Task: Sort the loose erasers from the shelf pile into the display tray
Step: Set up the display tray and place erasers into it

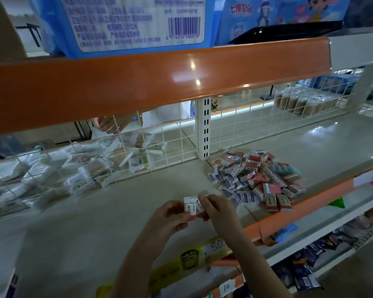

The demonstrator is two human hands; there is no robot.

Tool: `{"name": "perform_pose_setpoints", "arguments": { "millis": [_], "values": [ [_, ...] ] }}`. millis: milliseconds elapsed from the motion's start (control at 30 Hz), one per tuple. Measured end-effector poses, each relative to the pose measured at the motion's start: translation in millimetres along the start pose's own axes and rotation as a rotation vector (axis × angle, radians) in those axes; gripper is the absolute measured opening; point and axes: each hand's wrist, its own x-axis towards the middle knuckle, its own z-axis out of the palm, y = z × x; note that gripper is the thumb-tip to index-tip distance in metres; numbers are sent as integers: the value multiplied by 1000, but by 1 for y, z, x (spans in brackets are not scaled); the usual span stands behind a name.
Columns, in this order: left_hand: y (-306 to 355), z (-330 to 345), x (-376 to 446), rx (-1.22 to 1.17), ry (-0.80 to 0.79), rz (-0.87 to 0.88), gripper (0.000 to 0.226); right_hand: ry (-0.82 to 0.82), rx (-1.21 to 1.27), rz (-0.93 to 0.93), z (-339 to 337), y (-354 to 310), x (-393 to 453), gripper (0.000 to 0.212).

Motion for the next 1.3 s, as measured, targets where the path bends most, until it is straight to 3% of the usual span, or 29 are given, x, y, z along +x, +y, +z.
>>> {"name": "perform_pose_setpoints", "arguments": {
  "millis": [100,333,500,833,1167,1300],
  "values": [
    [-2,1,-2,-7,-2,-3,20,-58,16,9,3,-1,-1,33],
    [-2,-8,-7,-61,2,6,22,-238,339,65,3,1,-2,15],
    [-1,-21,-18,-98,28,9,30,-196,422,113,6,-2,3,18],
    [8,-94,-62,89,305,29,16,-401,329,61,58,-39,12,14],
    [16,-212,-135,147,569,77,14,-632,204,-107,180,-107,-1,14],
    [25,-263,-165,292,602,143,9,-686,74,-205,229,-137,-14,21]
  ]
}}
